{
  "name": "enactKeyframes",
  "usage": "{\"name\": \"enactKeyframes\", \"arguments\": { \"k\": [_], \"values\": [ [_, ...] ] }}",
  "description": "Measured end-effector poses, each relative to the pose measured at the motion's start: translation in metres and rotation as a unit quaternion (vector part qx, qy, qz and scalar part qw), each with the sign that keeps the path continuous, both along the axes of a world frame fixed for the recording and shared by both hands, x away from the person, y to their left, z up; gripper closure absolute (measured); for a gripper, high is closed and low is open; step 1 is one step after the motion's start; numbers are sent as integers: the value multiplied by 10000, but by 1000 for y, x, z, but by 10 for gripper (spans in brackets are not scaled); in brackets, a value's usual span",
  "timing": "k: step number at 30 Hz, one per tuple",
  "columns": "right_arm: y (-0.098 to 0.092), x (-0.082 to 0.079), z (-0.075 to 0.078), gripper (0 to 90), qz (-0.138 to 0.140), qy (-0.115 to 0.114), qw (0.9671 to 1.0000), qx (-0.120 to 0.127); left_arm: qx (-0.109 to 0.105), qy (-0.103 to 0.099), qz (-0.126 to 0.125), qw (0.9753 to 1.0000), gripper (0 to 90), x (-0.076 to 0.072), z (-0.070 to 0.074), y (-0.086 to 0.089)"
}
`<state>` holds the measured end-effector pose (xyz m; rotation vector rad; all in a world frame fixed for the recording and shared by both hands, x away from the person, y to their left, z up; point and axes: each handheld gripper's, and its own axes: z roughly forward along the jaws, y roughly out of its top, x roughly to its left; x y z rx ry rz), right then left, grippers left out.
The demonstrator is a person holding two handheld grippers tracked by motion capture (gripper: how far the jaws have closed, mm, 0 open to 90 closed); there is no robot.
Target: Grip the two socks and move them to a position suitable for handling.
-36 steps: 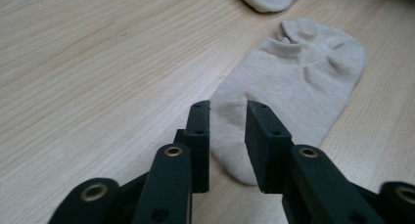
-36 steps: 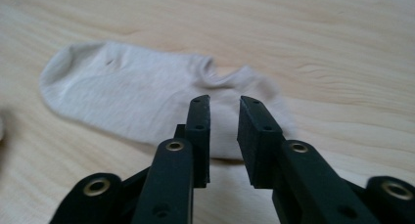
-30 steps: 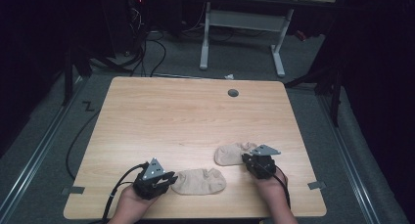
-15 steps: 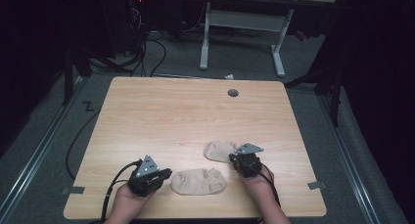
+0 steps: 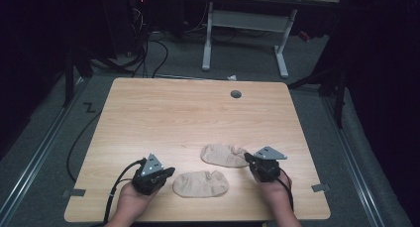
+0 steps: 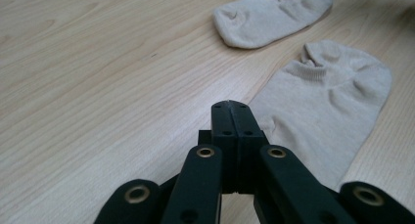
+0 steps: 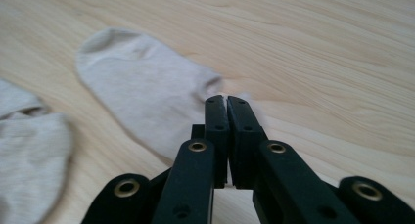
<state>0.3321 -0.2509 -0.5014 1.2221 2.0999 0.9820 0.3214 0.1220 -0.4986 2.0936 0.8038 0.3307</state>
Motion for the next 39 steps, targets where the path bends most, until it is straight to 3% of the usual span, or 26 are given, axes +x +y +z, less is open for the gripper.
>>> {"name": "enactKeyframes", "arguments": {
  "k": [5, 9, 13, 14, 15, 19, 20, 25, 29, 33, 39],
  "values": [
    [-20, 5, -5, 900, -256, 136, 9994, 171, -20, -27, -61, 10000, 900, 5, 1, -7],
    [-20, 8, -10, 899, -234, 267, 9992, 170, -42, 33, -40, 10000, 899, 9, -2, -9],
    [-13, 16, -17, 898, -209, 504, 9985, 81, 51, 223, -238, 9995, 899, 3, -6, -13],
    [-11, 18, -19, 898, -183, 535, 9984, 13, 359, 188, -449, 9982, 899, -8, -10, -20],
    [-8, 18, -20, 898, -193, 566, 9982, -41, 449, 159, -521, 9975, 899, -12, -11, -22],
    [-3, 24, -22, 898, -238, 583, 9979, -140, 459, 252, -549, 9971, 899, -14, -14, -22],
    [-2, 26, -23, 897, -235, 571, 9980, -142, 564, 279, -524, 9966, 899, -13, -19, -23],
    [4, 34, -23, 898, -213, 561, 9981, -152, 510, 293, -499, 9970, 890, -9, -22, -26],
    [10, 38, -24, 897, -133, 538, 9983, -171, 507, 158, -567, 9970, 889, -11, -18, -26],
    [17, 38, -24, 894, -50, 501, 9985, -221, 362, 25, -430, 9984, 877, -11, -11, -23],
    [17, 39, -25, 893, 21, 494, 9986, -164, 288, -4, -222, 9993, 853, -5, -10, -21]
  ]
}}
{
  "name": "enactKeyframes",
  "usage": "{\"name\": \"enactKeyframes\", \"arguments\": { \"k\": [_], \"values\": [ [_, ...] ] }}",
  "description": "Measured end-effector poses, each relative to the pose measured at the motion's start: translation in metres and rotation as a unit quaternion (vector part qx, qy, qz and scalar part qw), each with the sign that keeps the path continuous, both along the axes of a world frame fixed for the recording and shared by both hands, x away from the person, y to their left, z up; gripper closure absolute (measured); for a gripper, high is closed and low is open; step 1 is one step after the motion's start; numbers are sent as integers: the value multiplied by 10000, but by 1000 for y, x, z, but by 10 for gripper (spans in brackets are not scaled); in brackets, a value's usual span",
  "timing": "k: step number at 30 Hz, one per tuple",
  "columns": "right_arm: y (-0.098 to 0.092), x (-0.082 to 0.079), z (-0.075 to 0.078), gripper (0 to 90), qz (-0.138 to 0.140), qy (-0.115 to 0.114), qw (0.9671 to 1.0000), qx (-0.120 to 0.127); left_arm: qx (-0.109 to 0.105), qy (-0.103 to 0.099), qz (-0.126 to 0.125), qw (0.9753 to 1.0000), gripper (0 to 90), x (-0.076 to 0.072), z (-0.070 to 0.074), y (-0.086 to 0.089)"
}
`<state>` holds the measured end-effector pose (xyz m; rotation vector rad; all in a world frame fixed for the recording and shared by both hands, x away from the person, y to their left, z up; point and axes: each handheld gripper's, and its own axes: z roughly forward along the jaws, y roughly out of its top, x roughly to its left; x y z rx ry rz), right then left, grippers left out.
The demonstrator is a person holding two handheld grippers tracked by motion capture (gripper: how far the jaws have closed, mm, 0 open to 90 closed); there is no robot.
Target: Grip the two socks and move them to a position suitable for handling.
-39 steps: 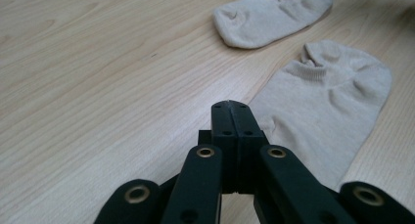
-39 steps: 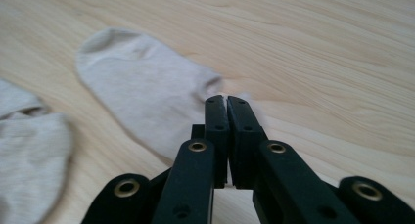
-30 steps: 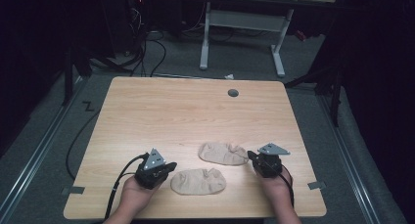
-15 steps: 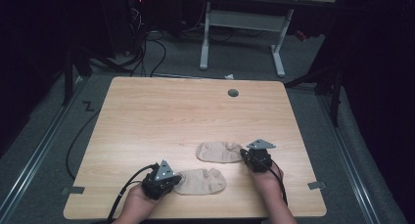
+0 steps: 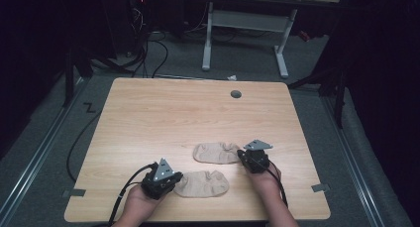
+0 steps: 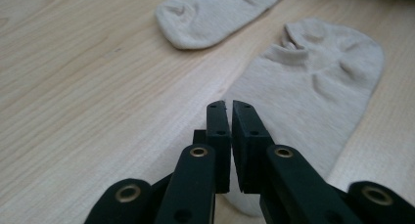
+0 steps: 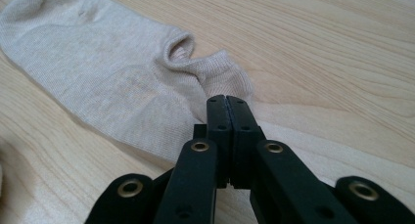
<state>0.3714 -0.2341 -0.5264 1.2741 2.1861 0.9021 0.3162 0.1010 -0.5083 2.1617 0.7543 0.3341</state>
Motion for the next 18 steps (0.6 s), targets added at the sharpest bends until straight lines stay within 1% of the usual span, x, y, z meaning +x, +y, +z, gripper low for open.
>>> {"name": "enactKeyframes", "arguments": {
  "k": [2, 3, 4, 5, 7, 8, 10, 11, 14, 17, 18],
  "values": [
    [2, 1, 0, 893, 26, -2, 10000, 31, -58, -1, 71, 10000, 852, 5, 1, 1],
    [7, 4, -1, 893, 105, -20, 9999, 8, -49, -70, 121, 9999, 850, 9, 1, 2],
    [7, 4, -1, 893, 105, -20, 9999, 8, -49, -70, 121, 9999, 846, 9, 1, 2],
    [10, 5, -1, 893, 141, -27, 9999, -23, -40, -77, 152, 9998, 846, 13, 1, 4],
    [17, 7, -1, 891, 189, -35, 9998, -47, -47, -78, 246, 9997, 838, 19, 1, 6],
    [25, 9, -1, 890, 264, -61, 9996, -54, -77, -65, 322, 9994, 831, 24, 0, 8],
    [31, 10, -1, 889, 333, -64, 9994, -70, -69, -71, 361, 9993, 825, 27, 0, 9],
    [35, 10, -1, 887, 363, -57, 9993, -86, -82, -71, 455, 9989, 825, 32, -1, 11],
    [43, 13, -1, 872, 430, -59, 9990, -107, -204, -20, 641, 9977, 810, 39, -1, 12],
    [47, 14, 0, 853, 459, -17, 9989, -101, -313, 15, 813, 9962, 796, 45, -1, 14],
    [48, 15, 0, 852, 446, -3, 9990, -90, -313, 15, 813, 9962, 794, 45, -1, 14]
  ]
}}
